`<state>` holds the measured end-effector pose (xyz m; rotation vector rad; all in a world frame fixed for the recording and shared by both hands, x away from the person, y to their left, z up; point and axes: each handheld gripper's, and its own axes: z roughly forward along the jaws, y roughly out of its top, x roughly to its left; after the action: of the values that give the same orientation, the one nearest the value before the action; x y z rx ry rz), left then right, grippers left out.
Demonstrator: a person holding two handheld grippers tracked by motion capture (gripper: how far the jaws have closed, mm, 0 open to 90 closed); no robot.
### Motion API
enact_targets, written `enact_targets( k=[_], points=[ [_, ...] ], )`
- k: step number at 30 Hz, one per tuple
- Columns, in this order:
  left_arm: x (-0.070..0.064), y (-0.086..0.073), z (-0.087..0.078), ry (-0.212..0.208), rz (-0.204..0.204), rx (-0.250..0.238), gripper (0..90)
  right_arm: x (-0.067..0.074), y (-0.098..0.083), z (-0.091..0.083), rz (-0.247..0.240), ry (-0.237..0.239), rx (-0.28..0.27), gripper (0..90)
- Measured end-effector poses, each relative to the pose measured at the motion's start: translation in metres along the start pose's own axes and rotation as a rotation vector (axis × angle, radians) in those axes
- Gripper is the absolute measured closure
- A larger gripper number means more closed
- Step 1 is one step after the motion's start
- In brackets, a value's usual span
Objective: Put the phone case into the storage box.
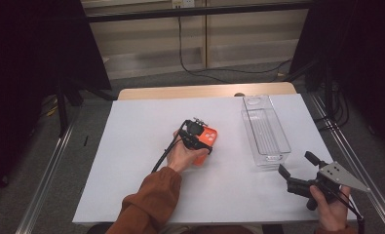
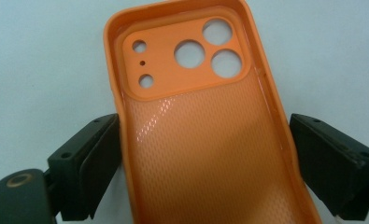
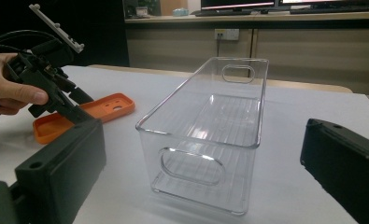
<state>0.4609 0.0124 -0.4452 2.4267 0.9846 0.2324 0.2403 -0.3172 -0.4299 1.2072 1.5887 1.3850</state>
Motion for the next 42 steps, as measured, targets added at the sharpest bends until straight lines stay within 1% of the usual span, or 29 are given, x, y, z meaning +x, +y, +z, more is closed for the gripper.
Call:
enact_targets(
  k=[2, 6, 9, 10, 12, 15, 20, 21, 23, 25, 26, 30, 31, 32, 34, 36, 37, 39, 41, 42],
  points=[
    [0.0, 0.001, 0.0, -0.005, -0.009, 0.002, 12.7, 0.0, 0.0, 0.0, 0.001, -0.001, 0.0, 0.0],
    [0.0, 0.0, -0.002, -0.003, -0.006, 0.007, 14.0, 0.0, 0.0, 0.0, 0.005, 0.0, 0.002, 0.0],
    [0.002, 0.0, -0.003, -0.017, -0.01, 0.004, 14.2, 0.0, 0.0, 0.0, 0.007, -0.001, 0.004, 0.0],
    [0.002, 0.0, -0.003, -0.014, -0.011, 0.005, 14.3, 0.0, 0.0, 0.0, 0.004, -0.001, 0.008, 0.0],
    [0.001, 0.0, -0.005, -0.004, 0.009, 0.006, 14.7, 0.0, 0.0, 0.0, 0.005, 0.001, 0.006, 0.0],
    [0.002, -0.001, -0.005, -0.011, 0.014, 0.002, 15.1, 0.0, 0.0, 0.0, 0.004, -0.001, 0.008, 0.0],
    [0.002, -0.002, -0.007, -0.007, 0.036, 0.002, 15.2, 0.0, 0.0, 0.0, 0.005, 0.001, 0.007, 0.0],
    [0.001, -0.002, -0.007, -0.011, 0.031, -0.001, 15.2, 0.0, 0.0, 0.0, 0.006, 0.001, 0.007, 0.0],
    [0.001, -0.003, -0.008, -0.018, 0.035, -0.005, 15.2, 0.0, 0.0, 0.0, 0.004, 0.001, 0.007, 0.0],
    [0.001, -0.004, -0.009, -0.014, 0.03, -0.01, 15.3, 0.0, 0.0, 0.0, 0.005, 0.001, 0.006, 0.0],
    [0.002, -0.004, -0.01, -0.01, 0.037, -0.012, 15.3, 0.0, 0.0, 0.0, 0.005, 0.001, 0.006, 0.0],
    [0.004, -0.006, -0.012, -0.017, 0.026, -0.027, 15.2, 0.0, 0.0, 0.0, 0.003, 0.004, 0.005, 0.0],
    [0.005, -0.007, -0.013, -0.008, 0.032, -0.034, 15.2, 0.0, 0.0, 0.0, 0.004, 0.005, 0.005, 0.0],
    [0.005, -0.008, -0.015, 0.0, 0.02, -0.049, 15.2, 0.0, 0.0, 0.0, 0.004, 0.004, 0.005, 0.0],
    [0.009, -0.009, -0.019, -0.01, 0.013, -0.07, 15.2, 0.0, 0.0, 0.0, 0.007, 0.0, 0.005, 0.0],
    [0.011, -0.009, -0.023, -0.003, 0.013, -0.079, 15.2, 0.0, 0.0, 0.0, 0.007, 0.0, 0.006, 0.0],
    [0.011, -0.01, -0.024, -0.007, 0.012, -0.087, 15.2, 0.0, 0.0, 0.0, 0.008, 0.002, 0.005, 0.0],
    [0.012, -0.01, -0.028, 0.002, 0.021, -0.099, 15.2, 0.0, 0.0, 0.001, 0.003, 0.001, 0.006, 0.0],
    [0.012, -0.011, -0.033, 0.014, 0.026, -0.13, 15.2, 0.0, 0.0, 0.001, 0.004, 0.0, 0.007, 0.0],
    [0.012, -0.011, -0.036, 0.031, 0.04, -0.136, 15.2, 0.0, 0.0, 0.0, 0.004, 0.002, 0.008, 0.0]
  ],
)
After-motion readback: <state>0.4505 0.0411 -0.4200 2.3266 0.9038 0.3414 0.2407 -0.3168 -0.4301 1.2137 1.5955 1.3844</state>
